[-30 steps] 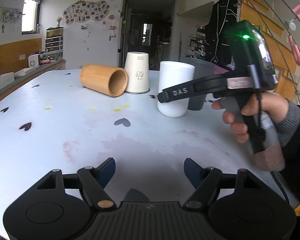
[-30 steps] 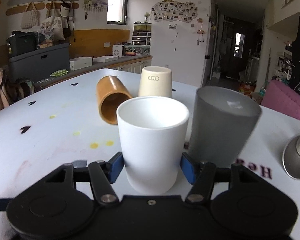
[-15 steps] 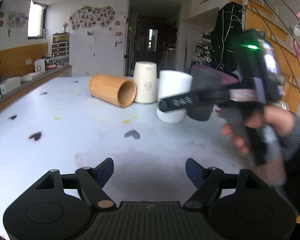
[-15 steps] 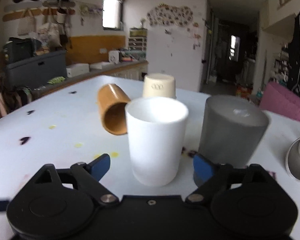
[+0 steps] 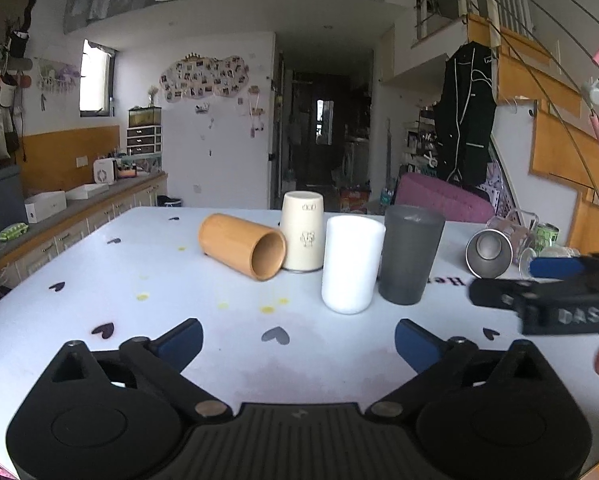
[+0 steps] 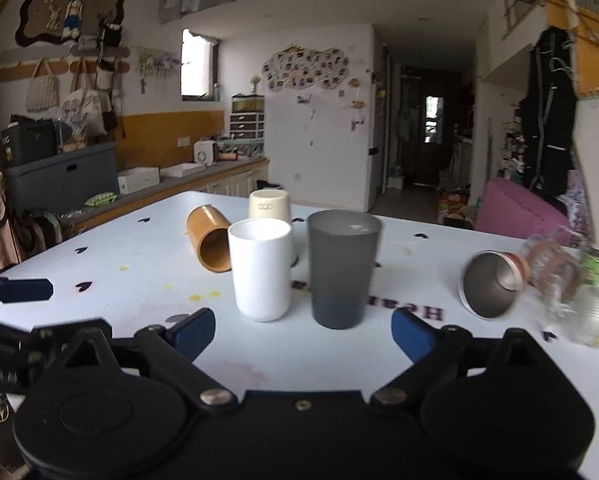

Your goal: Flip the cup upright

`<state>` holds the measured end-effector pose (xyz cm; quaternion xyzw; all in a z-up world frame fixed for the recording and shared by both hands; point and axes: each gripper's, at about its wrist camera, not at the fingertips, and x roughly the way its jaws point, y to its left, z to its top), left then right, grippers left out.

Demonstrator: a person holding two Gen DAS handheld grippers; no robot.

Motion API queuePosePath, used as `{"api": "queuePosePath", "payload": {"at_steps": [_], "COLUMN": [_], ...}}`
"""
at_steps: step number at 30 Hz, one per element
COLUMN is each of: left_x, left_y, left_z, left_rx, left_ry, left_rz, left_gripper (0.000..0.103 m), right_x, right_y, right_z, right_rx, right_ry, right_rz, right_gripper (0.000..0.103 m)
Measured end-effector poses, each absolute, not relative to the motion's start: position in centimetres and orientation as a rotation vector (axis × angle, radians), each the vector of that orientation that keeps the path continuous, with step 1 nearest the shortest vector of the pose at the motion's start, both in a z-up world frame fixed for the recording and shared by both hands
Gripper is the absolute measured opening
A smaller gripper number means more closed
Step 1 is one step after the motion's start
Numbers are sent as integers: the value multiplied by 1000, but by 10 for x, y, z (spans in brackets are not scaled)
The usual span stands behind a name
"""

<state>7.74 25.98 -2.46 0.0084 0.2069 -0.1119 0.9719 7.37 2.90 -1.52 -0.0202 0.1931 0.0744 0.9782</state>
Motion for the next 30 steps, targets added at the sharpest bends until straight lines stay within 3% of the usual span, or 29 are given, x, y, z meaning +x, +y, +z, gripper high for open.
{"api": "queuePosePath", "payload": {"at_steps": [9,30], "left_x": [63,51], "left_y": [252,245], "left_z": [-15,-14], "left_rx": [40,53], "left_ry": [396,390], "left_rz": [-207,-213], "left_gripper": [103,103], "right_x": [37,15], "right_y": [9,4], "right_z": [-11,-11], "right_rx": [-39,-41], "right_ry": [349,335], "right_rz": [76,44], "right_gripper": [103,103]}}
